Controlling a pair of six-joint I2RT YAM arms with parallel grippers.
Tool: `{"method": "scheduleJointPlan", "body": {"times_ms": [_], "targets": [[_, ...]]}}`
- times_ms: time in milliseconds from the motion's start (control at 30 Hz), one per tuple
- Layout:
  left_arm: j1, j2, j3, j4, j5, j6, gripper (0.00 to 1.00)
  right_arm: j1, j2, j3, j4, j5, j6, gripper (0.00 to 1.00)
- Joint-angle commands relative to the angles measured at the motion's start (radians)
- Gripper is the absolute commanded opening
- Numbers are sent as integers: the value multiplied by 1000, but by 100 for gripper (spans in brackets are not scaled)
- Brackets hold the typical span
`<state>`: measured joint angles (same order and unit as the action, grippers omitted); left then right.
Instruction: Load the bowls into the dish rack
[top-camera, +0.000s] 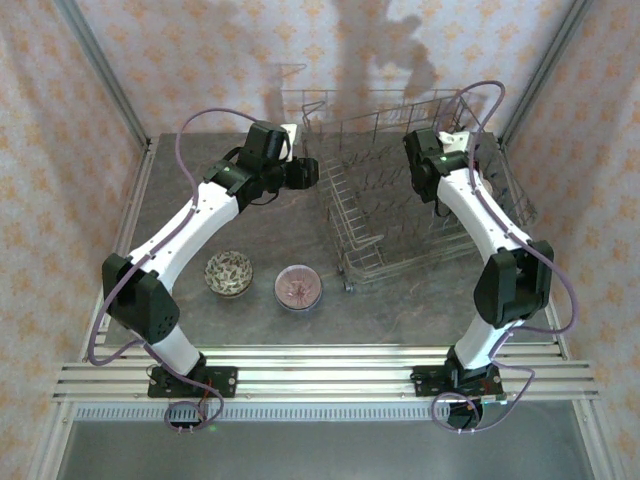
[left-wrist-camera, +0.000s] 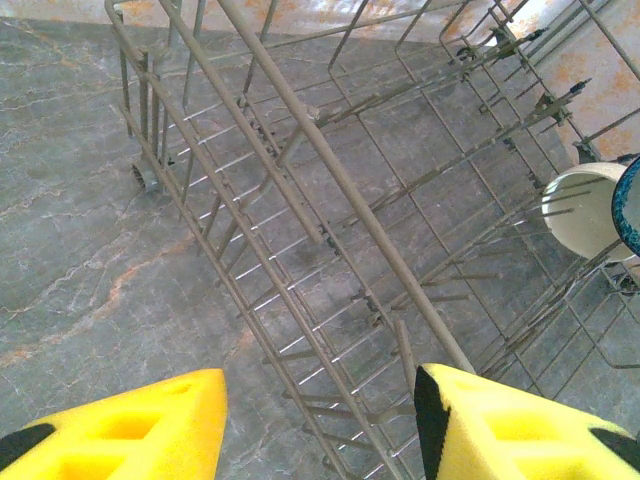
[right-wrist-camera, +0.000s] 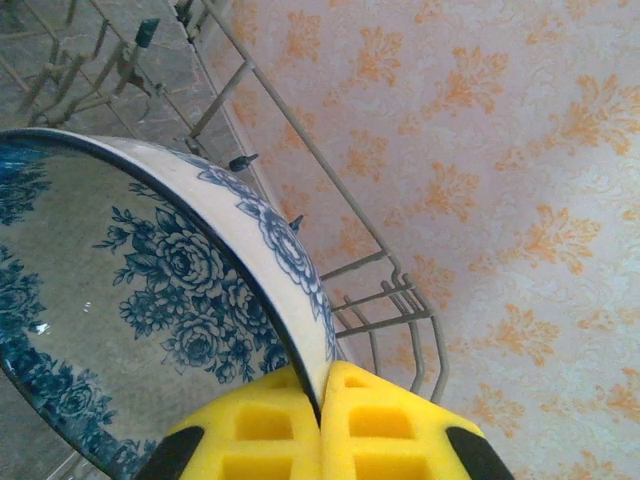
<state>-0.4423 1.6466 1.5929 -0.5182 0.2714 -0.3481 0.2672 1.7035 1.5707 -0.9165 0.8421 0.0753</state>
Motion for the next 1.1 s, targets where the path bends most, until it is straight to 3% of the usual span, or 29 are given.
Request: {"method": "scheduleJointPlan", "body": {"times_ms": [0, 1067], "targets": [[9, -25, -19, 19, -31, -11, 54, -10, 11, 32, 36, 108, -22, 0], [10, 31, 31, -2, 5, 2, 54, 33, 120, 8, 5, 221, -48, 0]]}}
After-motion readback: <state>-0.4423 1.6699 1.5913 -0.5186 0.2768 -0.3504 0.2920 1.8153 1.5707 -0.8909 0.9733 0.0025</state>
